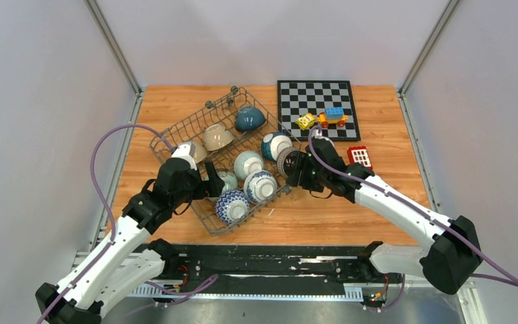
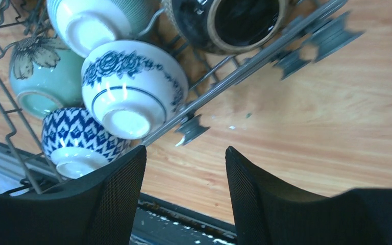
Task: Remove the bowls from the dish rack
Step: Adjust the dish rack at the center of the board.
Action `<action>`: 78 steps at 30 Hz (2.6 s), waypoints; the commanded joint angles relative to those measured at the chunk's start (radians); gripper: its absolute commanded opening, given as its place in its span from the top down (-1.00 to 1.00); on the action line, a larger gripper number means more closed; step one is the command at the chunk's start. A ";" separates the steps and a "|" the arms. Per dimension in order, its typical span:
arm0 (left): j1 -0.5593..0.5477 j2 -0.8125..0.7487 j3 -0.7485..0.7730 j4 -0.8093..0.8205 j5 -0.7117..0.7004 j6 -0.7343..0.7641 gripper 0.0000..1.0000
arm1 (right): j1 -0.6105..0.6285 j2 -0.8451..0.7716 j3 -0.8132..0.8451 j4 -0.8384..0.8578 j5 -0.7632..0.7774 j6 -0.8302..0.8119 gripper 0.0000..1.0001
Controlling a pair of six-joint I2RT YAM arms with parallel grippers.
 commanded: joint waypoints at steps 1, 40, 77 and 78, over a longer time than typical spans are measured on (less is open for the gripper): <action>0.006 -0.008 0.011 0.028 0.012 -0.015 -1.00 | 0.087 0.017 -0.007 -0.005 0.067 0.221 -0.25; 0.005 -0.124 -0.038 -0.027 0.002 -0.060 -1.00 | 0.097 0.160 -0.032 -0.052 0.202 0.231 1.00; 0.005 -0.074 0.015 -0.136 0.122 -0.094 -0.99 | 0.207 -0.005 0.040 0.019 0.136 -0.014 -0.30; 0.005 -0.080 0.006 -0.139 0.115 -0.109 -0.99 | 0.207 0.003 0.042 0.029 0.137 -0.010 -0.33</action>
